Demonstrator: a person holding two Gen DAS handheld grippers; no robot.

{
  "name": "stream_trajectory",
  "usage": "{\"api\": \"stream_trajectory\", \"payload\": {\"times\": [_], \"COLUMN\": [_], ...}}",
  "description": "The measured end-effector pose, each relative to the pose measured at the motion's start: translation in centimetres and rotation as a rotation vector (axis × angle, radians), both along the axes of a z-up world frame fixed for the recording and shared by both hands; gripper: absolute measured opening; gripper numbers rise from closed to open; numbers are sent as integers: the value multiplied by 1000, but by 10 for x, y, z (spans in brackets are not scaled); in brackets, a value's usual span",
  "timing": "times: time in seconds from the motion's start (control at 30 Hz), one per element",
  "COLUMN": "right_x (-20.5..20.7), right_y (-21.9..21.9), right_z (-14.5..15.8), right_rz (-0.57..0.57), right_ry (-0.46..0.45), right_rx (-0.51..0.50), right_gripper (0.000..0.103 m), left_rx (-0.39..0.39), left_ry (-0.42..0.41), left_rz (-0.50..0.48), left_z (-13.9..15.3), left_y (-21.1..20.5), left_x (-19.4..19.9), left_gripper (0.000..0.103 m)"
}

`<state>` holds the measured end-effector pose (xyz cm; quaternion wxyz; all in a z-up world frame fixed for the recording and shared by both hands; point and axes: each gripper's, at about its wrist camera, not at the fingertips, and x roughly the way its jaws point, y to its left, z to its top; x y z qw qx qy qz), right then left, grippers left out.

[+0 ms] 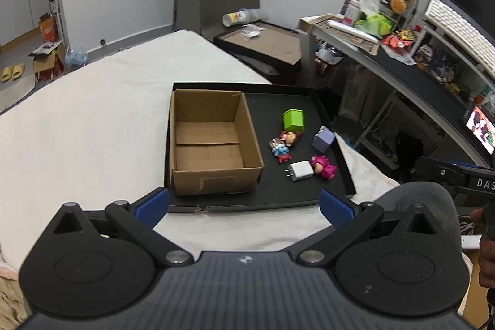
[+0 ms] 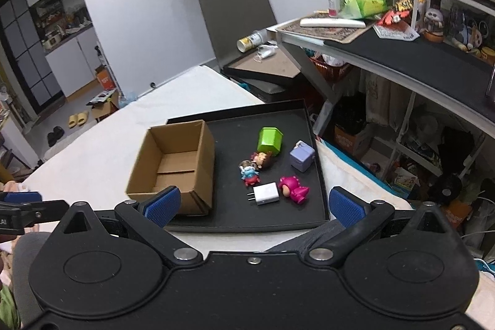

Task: Organize rigid objects
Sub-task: 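Move the right gripper down onto the pink dinosaur figure and close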

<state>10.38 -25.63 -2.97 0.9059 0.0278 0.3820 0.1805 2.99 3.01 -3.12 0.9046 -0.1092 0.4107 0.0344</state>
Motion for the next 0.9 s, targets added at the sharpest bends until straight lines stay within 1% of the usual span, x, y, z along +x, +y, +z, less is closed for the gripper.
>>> {"api": "stream_trajectory", "payload": {"times": [0.17,0.4,0.67,0.83,0.9], "right_x": [22,55,93,116,125], "right_y": [5,10,16,23,25], "right_z": [-15,-33,-51,-65,-71], "right_rz": [-9,-15,-9,41,53], "right_ry": [37,85,157,198,227], "right_rx": [-17,-35,-51,-124,-141], "right_gripper": [103,103,97,97,92], "left_rx": [-12,-49,-61,-83,-95], "left_ry": [34,66,89,115,120], "left_rz": [37,87,135,169,181], "left_z": [-12,-28,-41,-51,-57], "left_y": [14,34,54,68,73], "left_x": [18,40,65,77,81], "left_gripper": [102,102,102,101,100]}}
